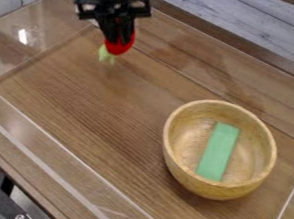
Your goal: Move the red object to the left side of the table
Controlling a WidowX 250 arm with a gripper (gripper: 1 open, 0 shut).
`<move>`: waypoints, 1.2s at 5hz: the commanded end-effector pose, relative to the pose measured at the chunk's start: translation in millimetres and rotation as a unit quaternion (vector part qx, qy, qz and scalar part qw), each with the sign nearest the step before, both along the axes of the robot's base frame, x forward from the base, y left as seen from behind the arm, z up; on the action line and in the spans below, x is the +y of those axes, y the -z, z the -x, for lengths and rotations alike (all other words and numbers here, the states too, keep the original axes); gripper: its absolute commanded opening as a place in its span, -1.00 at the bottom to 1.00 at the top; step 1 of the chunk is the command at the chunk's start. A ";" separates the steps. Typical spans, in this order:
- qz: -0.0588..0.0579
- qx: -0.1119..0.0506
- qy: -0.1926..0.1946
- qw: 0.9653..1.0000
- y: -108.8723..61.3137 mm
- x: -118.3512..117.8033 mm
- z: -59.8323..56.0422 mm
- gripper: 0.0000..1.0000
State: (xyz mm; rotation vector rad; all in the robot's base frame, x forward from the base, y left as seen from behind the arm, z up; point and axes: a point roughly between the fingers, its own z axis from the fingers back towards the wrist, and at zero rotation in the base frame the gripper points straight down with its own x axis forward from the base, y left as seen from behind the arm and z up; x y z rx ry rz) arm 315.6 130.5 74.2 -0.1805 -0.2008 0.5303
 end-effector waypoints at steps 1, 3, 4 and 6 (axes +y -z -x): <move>-0.024 -0.017 -0.020 0.999 5.7 0.4 -7.4 -1.00; -0.037 -0.009 -0.061 0.997 16.0 -6.5 -31.0 -1.00; -0.038 -0.004 -0.063 0.997 25.4 1.4 -28.9 1.00; -0.041 0.003 -0.068 0.997 24.7 21.4 -29.8 1.00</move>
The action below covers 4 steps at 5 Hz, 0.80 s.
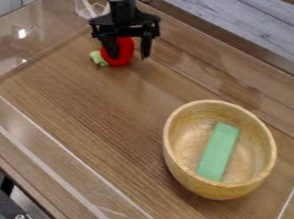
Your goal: Move the red object to the left side of the table
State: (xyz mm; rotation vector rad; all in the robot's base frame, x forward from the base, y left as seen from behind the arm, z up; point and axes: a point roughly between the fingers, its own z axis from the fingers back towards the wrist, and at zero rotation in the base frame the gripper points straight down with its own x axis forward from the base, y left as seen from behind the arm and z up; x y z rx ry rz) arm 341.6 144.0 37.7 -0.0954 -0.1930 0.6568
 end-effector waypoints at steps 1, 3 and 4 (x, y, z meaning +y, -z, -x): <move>-0.012 -0.011 -0.001 1.000 -20.4 16.2 -5.4 1.00; -0.013 -0.001 0.027 1.000 -23.3 13.8 -1.4 1.00; -0.013 0.004 0.032 0.999 -21.8 8.4 -3.2 1.00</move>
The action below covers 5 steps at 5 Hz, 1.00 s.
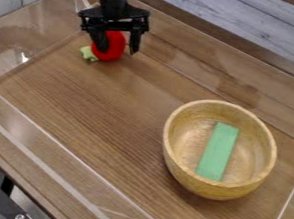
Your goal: Move the red object to the left side of the table
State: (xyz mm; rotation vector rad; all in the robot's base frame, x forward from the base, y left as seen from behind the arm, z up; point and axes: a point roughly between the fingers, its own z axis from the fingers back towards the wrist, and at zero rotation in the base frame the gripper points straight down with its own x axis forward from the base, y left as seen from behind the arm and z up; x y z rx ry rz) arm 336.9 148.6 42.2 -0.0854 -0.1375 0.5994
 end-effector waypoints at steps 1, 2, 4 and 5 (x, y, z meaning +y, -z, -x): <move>-0.014 -0.018 0.008 1.000 -15.9 -2.0 -9.5 1.00; -0.013 -0.018 0.007 1.000 -14.9 -3.4 -9.1 -1.00; 0.007 -0.035 0.008 0.999 -62.3 10.7 9.6 -1.00; 0.020 -0.040 0.002 0.999 -82.9 25.7 19.3 -1.00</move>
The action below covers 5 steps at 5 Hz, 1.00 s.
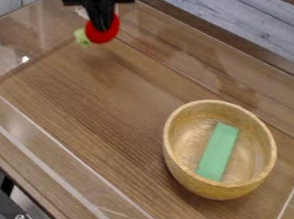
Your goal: Move the red object to the left side of the table
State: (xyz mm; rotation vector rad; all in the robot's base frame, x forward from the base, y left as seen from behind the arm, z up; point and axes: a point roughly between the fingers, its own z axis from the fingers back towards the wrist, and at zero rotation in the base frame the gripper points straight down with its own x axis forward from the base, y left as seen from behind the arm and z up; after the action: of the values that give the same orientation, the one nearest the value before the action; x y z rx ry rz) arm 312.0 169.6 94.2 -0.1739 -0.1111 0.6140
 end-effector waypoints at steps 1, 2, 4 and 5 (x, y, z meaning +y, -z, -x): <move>-0.033 -0.032 -0.038 0.998 -21.6 14.3 7.6 -1.00; -0.046 -0.026 -0.077 0.996 -8.8 22.9 17.8 -1.00; -0.070 -0.020 -0.074 0.995 4.4 45.9 18.7 -1.00; -0.080 -0.017 -0.074 0.994 19.5 45.3 17.4 -1.00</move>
State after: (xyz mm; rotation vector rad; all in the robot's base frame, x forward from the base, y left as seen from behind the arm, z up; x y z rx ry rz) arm 291.0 211.0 61.1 -0.0374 -0.1639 0.7517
